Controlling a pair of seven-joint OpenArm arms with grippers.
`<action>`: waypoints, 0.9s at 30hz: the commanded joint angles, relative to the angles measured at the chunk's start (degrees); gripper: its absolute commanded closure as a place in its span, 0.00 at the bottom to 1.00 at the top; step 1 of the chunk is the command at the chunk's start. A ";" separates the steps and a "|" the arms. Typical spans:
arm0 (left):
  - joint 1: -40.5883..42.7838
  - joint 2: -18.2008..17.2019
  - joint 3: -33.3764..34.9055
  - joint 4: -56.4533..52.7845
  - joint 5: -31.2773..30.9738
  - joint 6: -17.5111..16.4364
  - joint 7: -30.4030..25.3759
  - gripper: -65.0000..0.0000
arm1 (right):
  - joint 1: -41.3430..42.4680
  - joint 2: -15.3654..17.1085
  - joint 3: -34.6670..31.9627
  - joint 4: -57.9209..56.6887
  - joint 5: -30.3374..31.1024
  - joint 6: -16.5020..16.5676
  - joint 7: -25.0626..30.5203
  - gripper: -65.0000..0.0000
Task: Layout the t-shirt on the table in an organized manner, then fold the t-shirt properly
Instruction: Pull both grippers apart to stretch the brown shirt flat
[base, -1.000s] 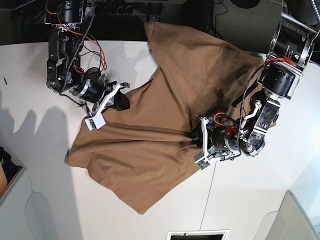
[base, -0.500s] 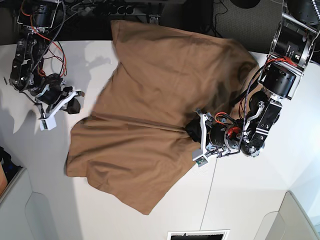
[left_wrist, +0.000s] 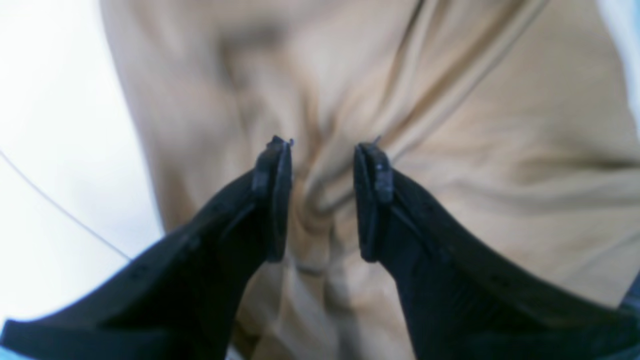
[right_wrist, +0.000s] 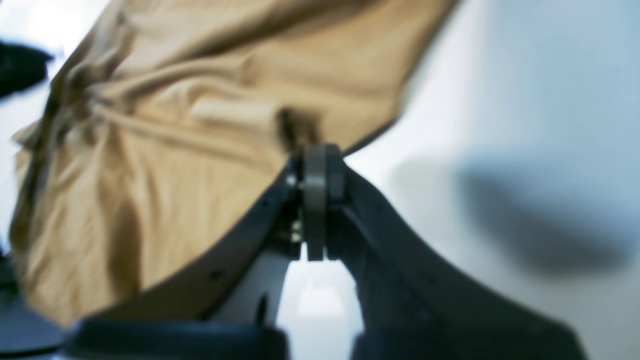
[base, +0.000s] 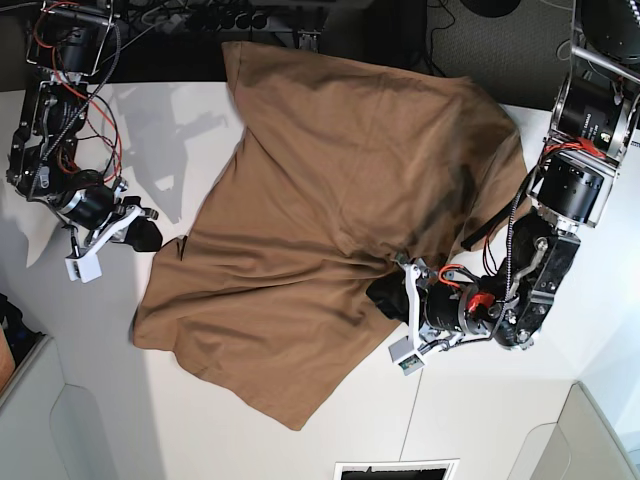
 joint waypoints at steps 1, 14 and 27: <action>-1.88 -1.36 -0.39 1.40 -0.92 -0.71 -0.61 0.63 | 0.76 -0.46 0.22 0.94 2.56 1.03 -0.07 1.00; -2.21 5.44 -0.39 -0.35 11.02 -0.71 -5.20 0.63 | -0.59 -9.70 -15.02 3.82 4.20 2.36 -4.74 1.00; -2.36 7.74 -0.39 -14.64 25.09 0.33 -12.31 0.63 | -2.32 -11.15 -33.31 4.39 -10.19 1.22 -8.68 1.00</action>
